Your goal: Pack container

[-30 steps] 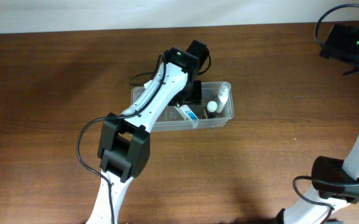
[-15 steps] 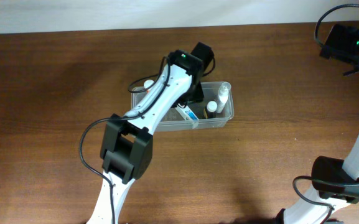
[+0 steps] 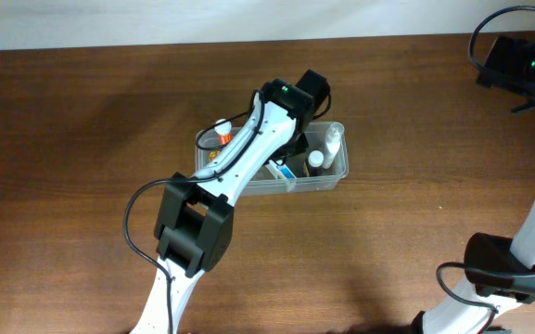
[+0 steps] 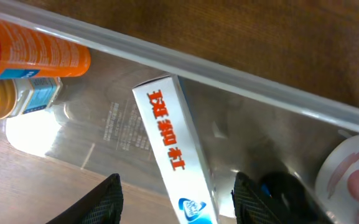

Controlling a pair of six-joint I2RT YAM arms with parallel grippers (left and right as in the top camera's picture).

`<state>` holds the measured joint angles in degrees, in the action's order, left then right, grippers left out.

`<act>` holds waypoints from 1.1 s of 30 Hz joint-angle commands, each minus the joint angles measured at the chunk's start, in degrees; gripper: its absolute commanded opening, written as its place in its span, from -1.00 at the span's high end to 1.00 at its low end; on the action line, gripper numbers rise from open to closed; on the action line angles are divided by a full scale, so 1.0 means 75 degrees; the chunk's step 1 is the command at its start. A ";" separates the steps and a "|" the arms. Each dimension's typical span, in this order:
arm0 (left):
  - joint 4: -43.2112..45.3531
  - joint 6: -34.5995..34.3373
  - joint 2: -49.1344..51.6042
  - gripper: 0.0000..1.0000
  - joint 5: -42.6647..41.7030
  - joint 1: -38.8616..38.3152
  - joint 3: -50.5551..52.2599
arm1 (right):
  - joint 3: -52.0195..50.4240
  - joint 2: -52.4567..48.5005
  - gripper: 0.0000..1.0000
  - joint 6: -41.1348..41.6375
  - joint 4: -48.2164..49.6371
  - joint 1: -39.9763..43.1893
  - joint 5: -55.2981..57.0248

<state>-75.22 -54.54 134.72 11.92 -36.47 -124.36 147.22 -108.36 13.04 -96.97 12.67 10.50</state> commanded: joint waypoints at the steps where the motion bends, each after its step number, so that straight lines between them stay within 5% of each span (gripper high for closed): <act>1: 0.0149 -0.0414 0.0087 -0.15 0.0187 -0.0003 0.0303 | 0.0122 0.0128 -0.97 -0.0052 -0.0044 0.0015 0.0093; 24: 0.0504 -0.0408 0.0297 0.00 -0.0221 -0.0003 0.0627 | 0.0122 0.0125 -0.97 -0.0052 -0.0044 0.0015 0.0093; 33: 0.0519 -0.0411 0.0312 0.36 -0.0219 -0.0003 0.0627 | 0.0122 0.0128 -0.97 -0.0052 -0.0047 0.0015 0.0093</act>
<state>-71.31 -57.06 135.98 10.55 -36.47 -120.46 147.22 -108.36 13.02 -96.97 12.67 10.50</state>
